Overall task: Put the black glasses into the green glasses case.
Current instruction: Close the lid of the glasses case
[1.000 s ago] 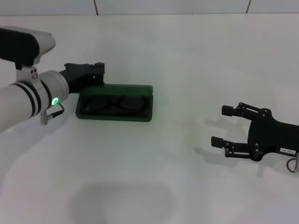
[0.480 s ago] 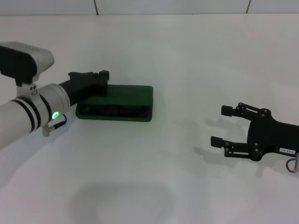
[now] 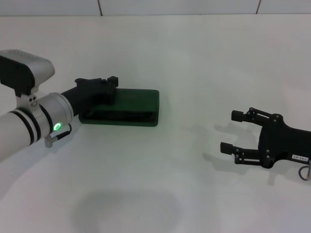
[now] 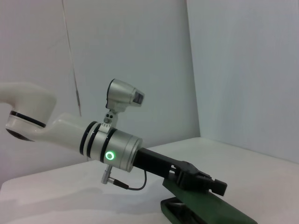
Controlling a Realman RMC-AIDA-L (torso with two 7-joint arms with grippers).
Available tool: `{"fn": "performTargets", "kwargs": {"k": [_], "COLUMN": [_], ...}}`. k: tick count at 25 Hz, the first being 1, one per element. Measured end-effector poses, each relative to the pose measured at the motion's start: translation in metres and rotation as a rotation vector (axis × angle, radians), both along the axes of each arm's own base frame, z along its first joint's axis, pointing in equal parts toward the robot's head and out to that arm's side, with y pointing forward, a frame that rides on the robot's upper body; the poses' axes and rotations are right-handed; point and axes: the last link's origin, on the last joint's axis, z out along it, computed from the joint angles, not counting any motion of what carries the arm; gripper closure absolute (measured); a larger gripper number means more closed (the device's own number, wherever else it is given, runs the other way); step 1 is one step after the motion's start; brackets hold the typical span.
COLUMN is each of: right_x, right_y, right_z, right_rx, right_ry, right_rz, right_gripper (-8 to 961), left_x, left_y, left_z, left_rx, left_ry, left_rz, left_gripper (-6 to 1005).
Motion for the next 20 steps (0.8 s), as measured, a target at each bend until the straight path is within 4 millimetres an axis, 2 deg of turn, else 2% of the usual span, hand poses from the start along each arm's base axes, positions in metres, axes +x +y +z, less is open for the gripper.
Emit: {"fn": "performTargets", "kwargs": {"k": [5, 16, 20], "right_x": [0.0007, 0.0007, 0.0010], "right_y": [-0.0005, 0.0000, -0.0002], "right_z": [0.0002, 0.0008, 0.0008], "right_rx": [0.000, 0.001, 0.001], "right_ry": [-0.001, -0.002, -0.002], "right_rz": [-0.002, -0.001, -0.002], "right_gripper": [96, 96, 96], "left_x": [0.0063, 0.0010, 0.0103], "left_y": [-0.0015, -0.0092, -0.0090], "left_z": [0.0007, -0.0048, -0.0019], "left_rx": [-0.010, -0.035, -0.046], "left_ry": [-0.025, 0.002, -0.053], "left_rz": [-0.036, -0.067, -0.094], "left_gripper": [842, 838, 836]}}
